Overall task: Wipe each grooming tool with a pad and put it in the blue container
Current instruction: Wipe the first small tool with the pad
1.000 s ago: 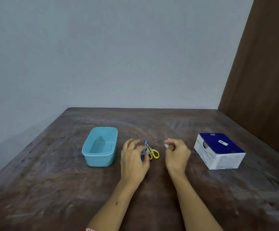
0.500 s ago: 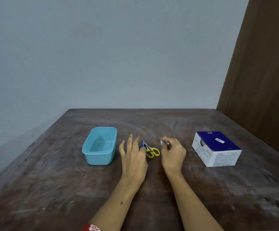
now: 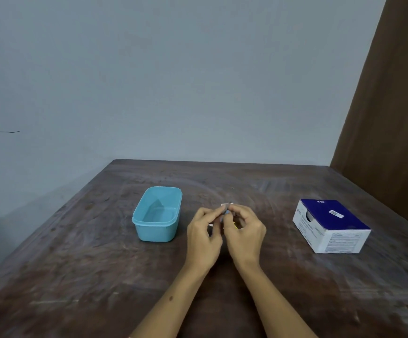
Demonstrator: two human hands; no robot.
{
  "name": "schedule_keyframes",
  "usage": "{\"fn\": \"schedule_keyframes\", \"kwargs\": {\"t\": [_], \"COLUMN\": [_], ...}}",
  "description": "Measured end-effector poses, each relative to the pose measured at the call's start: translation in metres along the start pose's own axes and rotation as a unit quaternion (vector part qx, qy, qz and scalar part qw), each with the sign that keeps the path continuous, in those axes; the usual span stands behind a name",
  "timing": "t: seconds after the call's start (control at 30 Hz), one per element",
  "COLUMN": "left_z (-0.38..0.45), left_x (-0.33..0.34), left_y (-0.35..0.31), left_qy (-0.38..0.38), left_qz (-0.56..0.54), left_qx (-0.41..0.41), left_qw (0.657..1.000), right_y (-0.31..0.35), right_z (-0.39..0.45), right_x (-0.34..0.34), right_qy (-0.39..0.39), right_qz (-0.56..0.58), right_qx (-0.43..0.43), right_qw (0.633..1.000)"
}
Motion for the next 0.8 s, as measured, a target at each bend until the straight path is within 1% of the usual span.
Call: {"fn": "schedule_keyframes", "kwargs": {"t": [0.07, 0.2, 0.27, 0.43, 0.5, 0.63, 0.7, 0.8], "left_z": [-0.001, 0.001, 0.001, -0.002, -0.002, -0.002, -0.001, 0.0], "left_x": [0.0, -0.003, -0.004, -0.004, -0.003, -0.003, -0.002, -0.002], "left_y": [0.002, 0.005, 0.005, 0.007, 0.011, 0.02, 0.02, 0.021], "left_qy": [0.004, -0.031, -0.029, 0.006, 0.01, -0.021, -0.031, -0.027], "left_qz": [-0.021, -0.063, -0.051, 0.014, 0.005, -0.06, -0.09, -0.107], "left_qx": [-0.023, -0.085, -0.095, -0.079, -0.096, -0.155, -0.175, -0.176], "left_qw": [0.999, 0.994, 0.994, 0.997, 0.995, 0.986, 0.98, 0.978], "right_y": [-0.001, 0.003, 0.004, 0.0, 0.002, 0.007, 0.009, 0.009], "right_z": [-0.001, -0.003, -0.002, -0.002, -0.001, 0.001, 0.0, -0.003], "right_x": [-0.001, 0.001, 0.0, 0.0, -0.001, -0.006, -0.004, 0.001], "right_qy": [-0.003, -0.009, -0.018, -0.021, -0.03, -0.065, -0.05, -0.014], "right_qz": [0.015, 0.024, 0.028, 0.04, 0.033, 0.006, 0.004, -0.015], "right_qx": [0.0, -0.012, -0.013, 0.001, -0.014, -0.056, -0.076, -0.113], "right_qw": [1.0, 1.0, 0.999, 0.999, 0.999, 0.996, 0.996, 0.993]}}
Point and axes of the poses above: each hand's wrist, its own z-axis towards the middle knuckle, its own x-axis out of the palm, y = z × x, the point moved 4 cm from there along z, towards the middle knuckle, and after that the axes turned 2 degrees about x, right-handed, at the moved point
